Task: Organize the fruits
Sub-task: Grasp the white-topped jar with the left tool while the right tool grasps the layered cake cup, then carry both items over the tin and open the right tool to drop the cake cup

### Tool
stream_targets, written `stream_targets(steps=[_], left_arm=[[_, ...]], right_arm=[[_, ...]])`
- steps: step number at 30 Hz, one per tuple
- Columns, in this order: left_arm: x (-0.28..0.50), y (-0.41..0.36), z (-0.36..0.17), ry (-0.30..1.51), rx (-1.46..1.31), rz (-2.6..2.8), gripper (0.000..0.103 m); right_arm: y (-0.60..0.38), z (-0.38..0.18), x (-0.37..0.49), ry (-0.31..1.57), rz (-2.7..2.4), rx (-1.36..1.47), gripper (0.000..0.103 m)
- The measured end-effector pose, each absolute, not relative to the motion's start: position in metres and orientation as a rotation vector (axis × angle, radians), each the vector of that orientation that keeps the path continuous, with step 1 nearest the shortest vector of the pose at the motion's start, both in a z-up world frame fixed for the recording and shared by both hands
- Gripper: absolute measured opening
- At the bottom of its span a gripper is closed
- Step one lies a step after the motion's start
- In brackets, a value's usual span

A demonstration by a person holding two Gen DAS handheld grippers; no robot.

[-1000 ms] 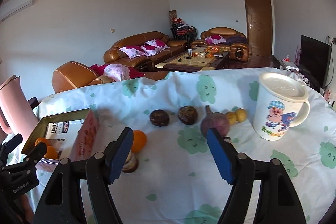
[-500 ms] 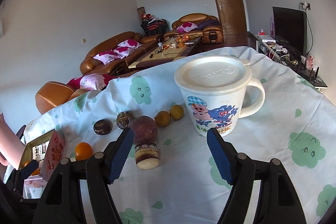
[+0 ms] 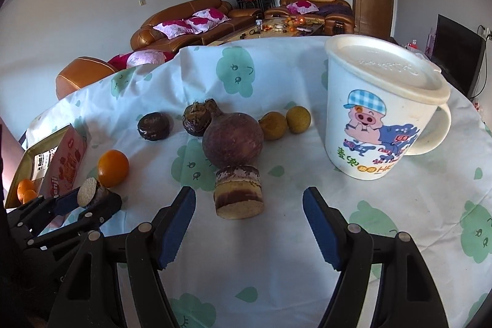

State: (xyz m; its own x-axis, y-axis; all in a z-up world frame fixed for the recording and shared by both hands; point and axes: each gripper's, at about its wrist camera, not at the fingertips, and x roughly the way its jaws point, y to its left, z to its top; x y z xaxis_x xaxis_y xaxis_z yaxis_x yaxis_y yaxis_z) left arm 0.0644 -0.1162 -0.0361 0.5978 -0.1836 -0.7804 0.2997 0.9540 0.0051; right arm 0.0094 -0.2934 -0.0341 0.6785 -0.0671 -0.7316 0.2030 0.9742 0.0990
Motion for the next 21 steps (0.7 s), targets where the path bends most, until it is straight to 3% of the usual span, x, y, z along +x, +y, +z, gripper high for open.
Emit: stream_targets(steps=[3, 7, 12, 21], left_arm=[[0.063, -0.112, -0.033, 0.875, 0.11, -0.289, 0.037], [0.05, -0.102, -0.021, 0.792, 0.058, -0.315, 0.037], [0.029, -0.085, -0.007, 0.703, 0.029, -0.329, 0.037], [0.014, -0.064, 0.015, 0.589, -0.073, -0.453, 0.037]], right_arm=[[-0.296, -0.039, 0.014, 0.845, -0.134, 0.198, 0.071], [-0.294, -0.042, 0.017, 0.869, -0.123, 0.183, 0.037], [-0.294, -0.037, 0.01, 0.826, -0.12, 0.205, 0.037], [-0.283, 0.006, -0.026, 0.509, 0.01, 0.28, 0.037]])
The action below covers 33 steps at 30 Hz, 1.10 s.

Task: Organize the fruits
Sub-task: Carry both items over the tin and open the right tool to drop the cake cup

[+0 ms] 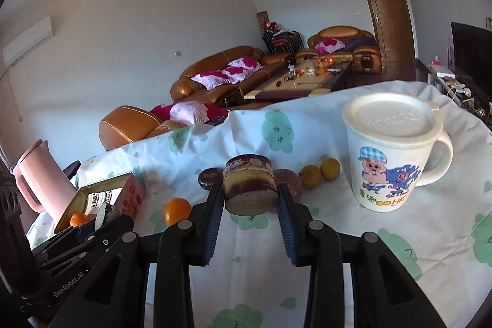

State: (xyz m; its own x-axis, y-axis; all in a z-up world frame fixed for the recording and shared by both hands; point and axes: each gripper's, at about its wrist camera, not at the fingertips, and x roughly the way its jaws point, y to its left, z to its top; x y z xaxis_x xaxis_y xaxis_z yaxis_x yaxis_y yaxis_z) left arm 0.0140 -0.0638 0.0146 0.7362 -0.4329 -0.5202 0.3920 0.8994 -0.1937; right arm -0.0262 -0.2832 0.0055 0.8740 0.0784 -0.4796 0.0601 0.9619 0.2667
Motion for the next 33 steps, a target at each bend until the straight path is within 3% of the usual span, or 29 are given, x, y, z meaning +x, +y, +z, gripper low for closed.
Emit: stream_targets(steps=[18, 33], left_arm=[[0.041, 0.023, 0.019, 0.585, -0.042, -0.215, 0.037], [0.068, 0.097, 0.013, 0.599, -0.031, 0.016, 0.037]], right_arm=[[-0.238, 0.001, -0.032, 0.499, -0.173, 0.09, 0.037], [-0.085, 0.012, 0.018, 0.527, 0.103, 0.099, 0.037]])
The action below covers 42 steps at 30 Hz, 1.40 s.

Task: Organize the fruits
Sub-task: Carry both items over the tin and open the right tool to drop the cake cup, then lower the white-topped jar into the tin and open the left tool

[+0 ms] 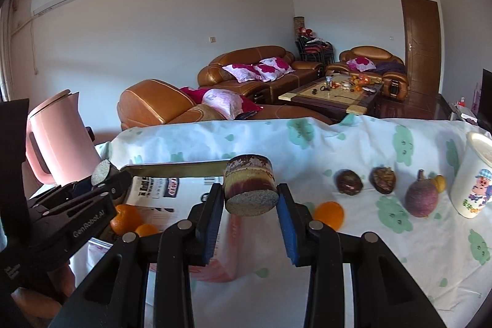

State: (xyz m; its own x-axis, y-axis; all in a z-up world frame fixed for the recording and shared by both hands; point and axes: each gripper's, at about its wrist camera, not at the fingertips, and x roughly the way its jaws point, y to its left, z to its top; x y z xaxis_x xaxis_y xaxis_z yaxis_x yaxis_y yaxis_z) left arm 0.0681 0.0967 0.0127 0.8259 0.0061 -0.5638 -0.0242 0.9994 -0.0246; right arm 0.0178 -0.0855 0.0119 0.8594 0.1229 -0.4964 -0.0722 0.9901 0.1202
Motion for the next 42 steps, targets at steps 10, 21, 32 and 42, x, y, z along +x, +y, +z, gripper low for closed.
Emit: stream_targets(steps=[10, 21, 32, 42], left_arm=[[0.085, 0.113, -0.005, 0.665, -0.009, 0.091, 0.037], [0.091, 0.113, -0.017, 0.702, 0.017, 0.119, 0.036], [0.08, 0.109, -0.007, 0.623, 0.003, 0.152, 0.098], [0.075, 0.109, -0.001, 0.561, 0.0, 0.156, 0.103]], right_arm=[[-0.031, -0.012, 0.06, 0.601, 0.182, 0.106, 0.037], [-0.033, -0.021, 0.059, 0.612, 0.247, 0.152, 0.041], [-0.049, -0.012, 0.045, 0.537, 0.185, 0.182, 0.061], [-0.06, -0.006, 0.039, 0.497, 0.132, 0.174, 0.061]])
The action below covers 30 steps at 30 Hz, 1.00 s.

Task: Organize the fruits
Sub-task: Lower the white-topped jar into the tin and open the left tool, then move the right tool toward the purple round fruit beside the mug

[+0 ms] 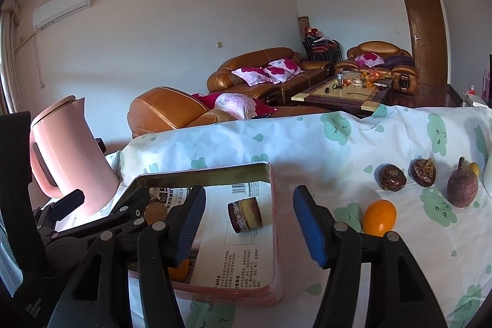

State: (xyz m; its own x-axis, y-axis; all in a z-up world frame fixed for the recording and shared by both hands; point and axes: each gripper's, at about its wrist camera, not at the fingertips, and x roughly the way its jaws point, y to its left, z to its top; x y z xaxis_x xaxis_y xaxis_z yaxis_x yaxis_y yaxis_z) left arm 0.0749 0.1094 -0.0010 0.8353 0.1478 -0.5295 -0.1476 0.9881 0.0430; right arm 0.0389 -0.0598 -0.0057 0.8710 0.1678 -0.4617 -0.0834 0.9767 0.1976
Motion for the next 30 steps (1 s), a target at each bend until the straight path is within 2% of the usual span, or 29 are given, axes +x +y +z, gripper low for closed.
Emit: stream_targets(steps=[12, 30], left_arm=[[0.068, 0.102, 0.0, 0.569, -0.071, 0.079, 0.103], [0.052, 0.073, 0.004, 0.551, -0.059, -0.057, 0.103]], right_arm=[[-0.081, -0.004, 0.033, 0.495, 0.069, 0.179, 0.061], [-0.169, -0.002, 0.016, 0.515, -0.109, 0.268, 0.061]])
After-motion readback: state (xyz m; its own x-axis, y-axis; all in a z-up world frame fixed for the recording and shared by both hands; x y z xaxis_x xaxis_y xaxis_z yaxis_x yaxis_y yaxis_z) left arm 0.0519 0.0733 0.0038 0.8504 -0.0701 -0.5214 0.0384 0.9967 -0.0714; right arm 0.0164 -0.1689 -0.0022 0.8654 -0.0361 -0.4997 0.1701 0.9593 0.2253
